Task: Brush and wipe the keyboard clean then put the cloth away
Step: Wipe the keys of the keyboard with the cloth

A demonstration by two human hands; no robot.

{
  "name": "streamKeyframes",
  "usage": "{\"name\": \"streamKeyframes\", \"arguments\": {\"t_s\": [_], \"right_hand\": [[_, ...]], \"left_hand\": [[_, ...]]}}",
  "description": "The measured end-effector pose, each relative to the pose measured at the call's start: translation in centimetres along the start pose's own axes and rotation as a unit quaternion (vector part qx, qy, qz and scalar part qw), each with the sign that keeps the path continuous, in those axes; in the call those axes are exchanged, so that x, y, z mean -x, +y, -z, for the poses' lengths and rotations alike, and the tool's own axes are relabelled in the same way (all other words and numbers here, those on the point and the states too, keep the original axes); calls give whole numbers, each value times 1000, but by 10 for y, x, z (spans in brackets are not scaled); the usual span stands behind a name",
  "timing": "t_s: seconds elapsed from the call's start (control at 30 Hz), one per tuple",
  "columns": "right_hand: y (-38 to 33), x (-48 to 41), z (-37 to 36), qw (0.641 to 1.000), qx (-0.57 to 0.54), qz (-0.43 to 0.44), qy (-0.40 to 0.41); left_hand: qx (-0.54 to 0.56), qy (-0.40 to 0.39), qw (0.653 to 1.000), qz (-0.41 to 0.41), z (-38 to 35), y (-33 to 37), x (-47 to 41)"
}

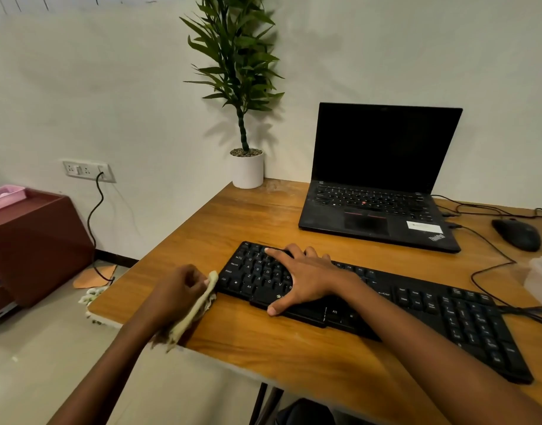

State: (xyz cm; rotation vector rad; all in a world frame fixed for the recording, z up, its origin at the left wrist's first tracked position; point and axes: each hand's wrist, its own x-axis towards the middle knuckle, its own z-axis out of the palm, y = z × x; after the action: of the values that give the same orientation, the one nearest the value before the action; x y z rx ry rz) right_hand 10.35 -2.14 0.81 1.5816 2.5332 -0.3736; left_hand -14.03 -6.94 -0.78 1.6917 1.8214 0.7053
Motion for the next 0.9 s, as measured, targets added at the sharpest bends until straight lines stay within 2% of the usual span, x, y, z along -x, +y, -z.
{"name": "streamKeyframes", "arguments": {"t_s": [0.07, 0.13, 0.23, 0.33, 0.4, 0.43, 0.5, 0.57, 0.6, 0.67, 0.7, 0.77, 0.83, 0.9], "right_hand": [[-2, 2, 4, 1000, -8, -10, -14], [-8, 9, 6, 1000, -16, -13, -4], [-37, 25, 2, 988, -92, 35, 119], [-77, 35, -3, 924, -301, 100, 214], [-89, 34, -5, 883, -380, 94, 259], [-88, 32, -6, 872, -389, 76, 288], [-75, 32, -8, 858, -390, 45, 330], [-64, 38, -12, 865, -351, 50, 355], [-61, 43, -15, 877, -294, 68, 374], [-60, 52, -22, 891, -111, 133, 420], [-62, 54, -27, 886, -14, 166, 432], [-66, 55, -36, 882, 127, 202, 407], [-64, 53, -46, 882, 202, 215, 368], [-59, 47, -55, 873, 242, 224, 359]], "left_hand": [[61, 7, 998, 28, 8, 3, 26], [167, 55, 983, 53, 11, 11, 46], [307, 113, 942, 68, 3, 22, 55], [428, 65, 899, 65, -14, 39, 49], [465, 7, 883, 62, -16, 47, 39], [461, -22, 885, 57, -14, 48, 34], [400, -41, 915, 38, -5, 45, 21], [304, 11, 952, 3, 1, 38, 3], [265, 39, 963, -14, 0, 35, -9], [207, 59, 975, -50, -7, 32, -31], [192, 51, 978, -67, -13, 29, -44], [177, 10, 981, -83, -26, 25, -67], [121, -24, 988, -96, -39, 23, -86], [67, -17, 993, -99, -47, 16, -102]]}}
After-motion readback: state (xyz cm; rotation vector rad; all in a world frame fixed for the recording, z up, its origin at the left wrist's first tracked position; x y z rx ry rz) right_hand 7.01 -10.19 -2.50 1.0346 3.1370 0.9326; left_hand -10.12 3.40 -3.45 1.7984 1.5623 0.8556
